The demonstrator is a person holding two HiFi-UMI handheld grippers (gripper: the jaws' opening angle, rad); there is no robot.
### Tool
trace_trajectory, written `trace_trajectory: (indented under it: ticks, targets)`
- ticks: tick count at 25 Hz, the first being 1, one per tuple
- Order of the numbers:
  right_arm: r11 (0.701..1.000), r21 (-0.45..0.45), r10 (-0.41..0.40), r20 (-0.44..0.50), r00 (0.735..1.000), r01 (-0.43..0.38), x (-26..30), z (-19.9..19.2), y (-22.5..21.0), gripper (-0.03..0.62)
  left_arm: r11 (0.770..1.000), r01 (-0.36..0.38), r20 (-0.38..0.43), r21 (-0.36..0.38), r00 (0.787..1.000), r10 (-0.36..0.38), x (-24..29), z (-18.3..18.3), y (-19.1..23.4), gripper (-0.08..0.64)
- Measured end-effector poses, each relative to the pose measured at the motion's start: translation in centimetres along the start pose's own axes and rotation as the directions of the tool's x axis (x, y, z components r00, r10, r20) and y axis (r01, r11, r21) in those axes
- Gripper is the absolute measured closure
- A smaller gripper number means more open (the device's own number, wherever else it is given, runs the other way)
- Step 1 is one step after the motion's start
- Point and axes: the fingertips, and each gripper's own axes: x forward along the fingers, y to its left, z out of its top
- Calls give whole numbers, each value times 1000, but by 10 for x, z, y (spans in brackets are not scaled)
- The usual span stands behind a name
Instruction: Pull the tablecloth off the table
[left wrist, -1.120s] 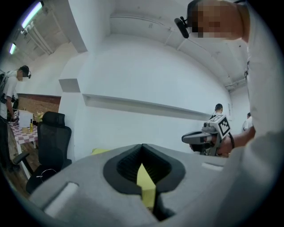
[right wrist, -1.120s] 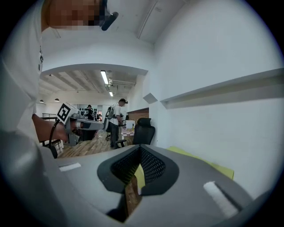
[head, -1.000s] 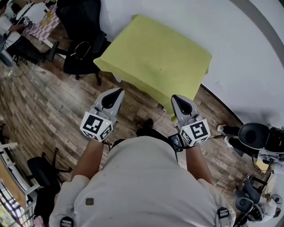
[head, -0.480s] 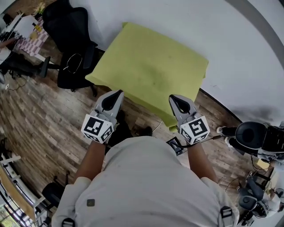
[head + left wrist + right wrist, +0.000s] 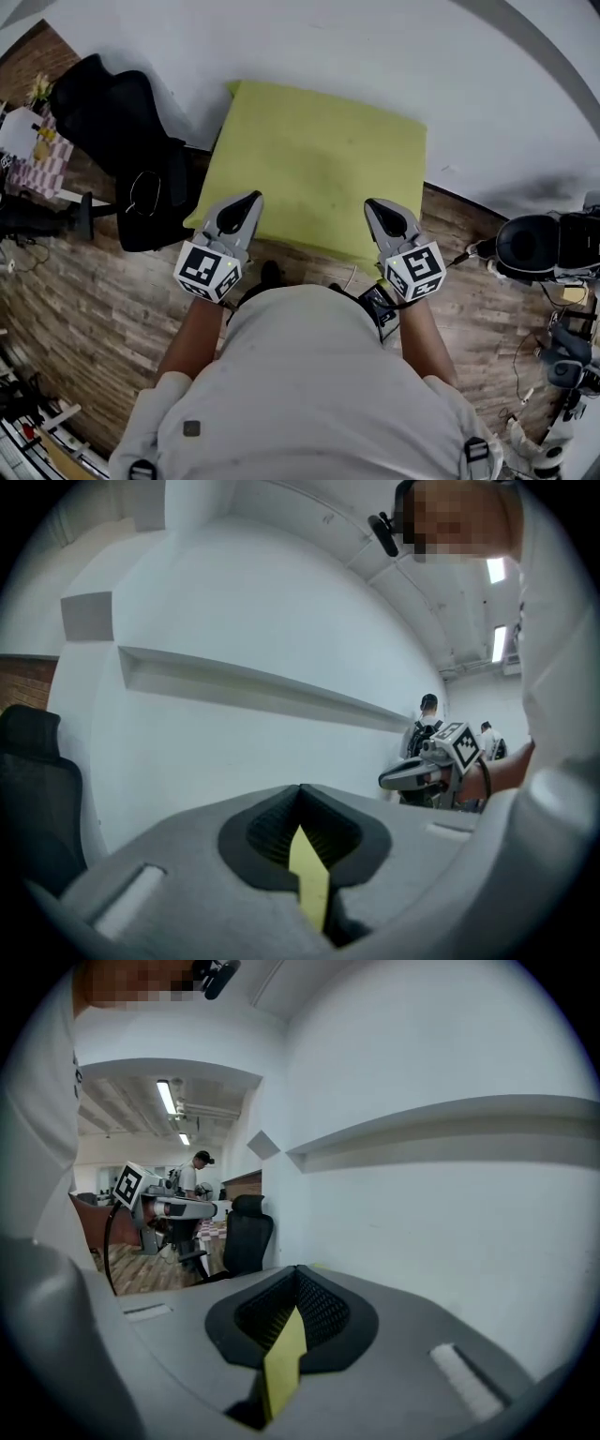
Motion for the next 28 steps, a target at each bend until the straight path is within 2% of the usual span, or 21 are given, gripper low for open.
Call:
trace_trajectory:
  ticks: [6, 12, 17, 21, 25, 28]
  targets:
    - [991, 47, -127, -37, 991, 128, 25, -1, 11, 581, 991, 131, -43, 1, 990, -131, 8, -5, 45, 557]
    - [974, 80, -203, -119, 972, 213, 32, -30, 6, 578, 975, 223, -110, -9, 969, -223, 23, -27, 65, 555]
    - [959, 133, -225, -189, 956, 252, 37, -64, -15, 561, 973, 230, -191, -23, 954, -230, 45, -56, 75, 555]
    - [955, 149, -213, -249, 945, 255, 45, -96, -34, 545, 973, 226, -277, -48, 933, -230, 66, -86, 77, 534]
    - [944, 195, -197, -318, 927, 267, 58, -138, -54, 500, 980, 187, -358, -73, 912, -201, 84, -124, 90, 507]
    - [945, 188, -180, -389, 903, 269, 62, -177, -69, 477, 983, 149, -427, -106, 886, -180, 97, -159, 99, 482]
